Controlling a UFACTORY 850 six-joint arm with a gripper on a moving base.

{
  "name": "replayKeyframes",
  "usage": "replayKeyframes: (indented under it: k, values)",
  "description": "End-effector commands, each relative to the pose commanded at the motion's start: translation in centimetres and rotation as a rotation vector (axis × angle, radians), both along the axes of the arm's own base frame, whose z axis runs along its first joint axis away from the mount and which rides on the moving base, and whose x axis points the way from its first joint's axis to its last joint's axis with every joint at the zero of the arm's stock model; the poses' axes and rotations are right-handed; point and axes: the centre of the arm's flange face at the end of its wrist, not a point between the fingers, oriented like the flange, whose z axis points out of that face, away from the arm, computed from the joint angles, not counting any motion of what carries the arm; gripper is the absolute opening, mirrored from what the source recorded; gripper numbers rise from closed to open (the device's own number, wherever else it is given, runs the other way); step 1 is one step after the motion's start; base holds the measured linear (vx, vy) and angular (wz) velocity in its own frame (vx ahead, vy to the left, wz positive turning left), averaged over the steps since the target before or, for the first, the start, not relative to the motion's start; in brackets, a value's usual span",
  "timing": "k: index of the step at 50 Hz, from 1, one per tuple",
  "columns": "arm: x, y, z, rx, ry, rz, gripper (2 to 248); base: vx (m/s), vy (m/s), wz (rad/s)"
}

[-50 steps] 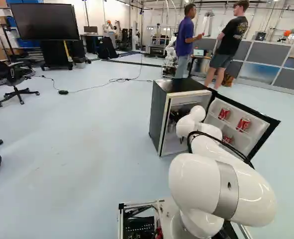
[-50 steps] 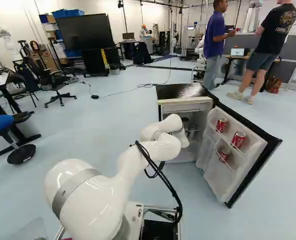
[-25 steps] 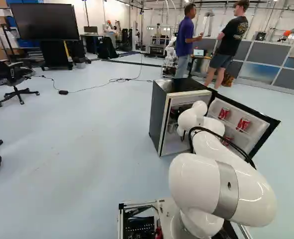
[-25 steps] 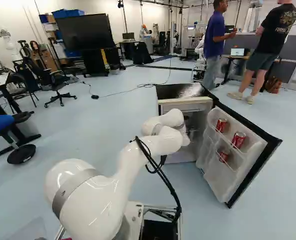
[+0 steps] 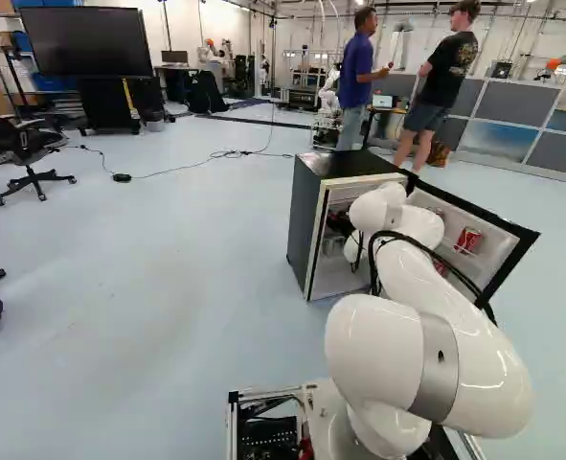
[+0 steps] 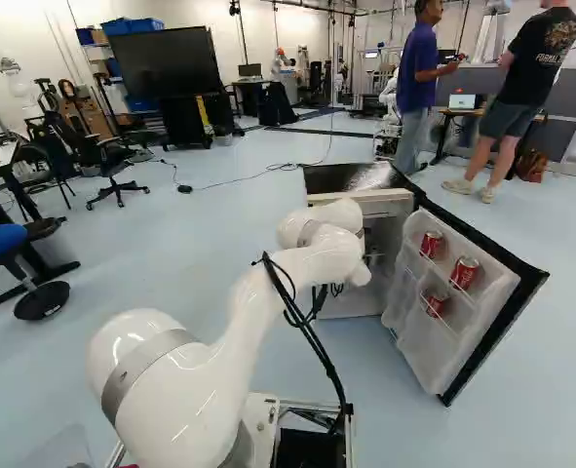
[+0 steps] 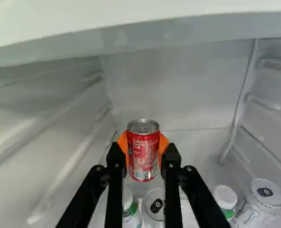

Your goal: Grab a drink from the fridge

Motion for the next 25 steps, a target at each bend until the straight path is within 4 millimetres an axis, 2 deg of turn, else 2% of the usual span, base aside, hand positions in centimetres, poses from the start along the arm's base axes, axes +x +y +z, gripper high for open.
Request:
replayKeyframes:
  k: [25]
  values:
    - [-4.5, 0.6, 2.4, 0.053, 0.097, -0.023, 84, 0.0, 0.0, 0.0]
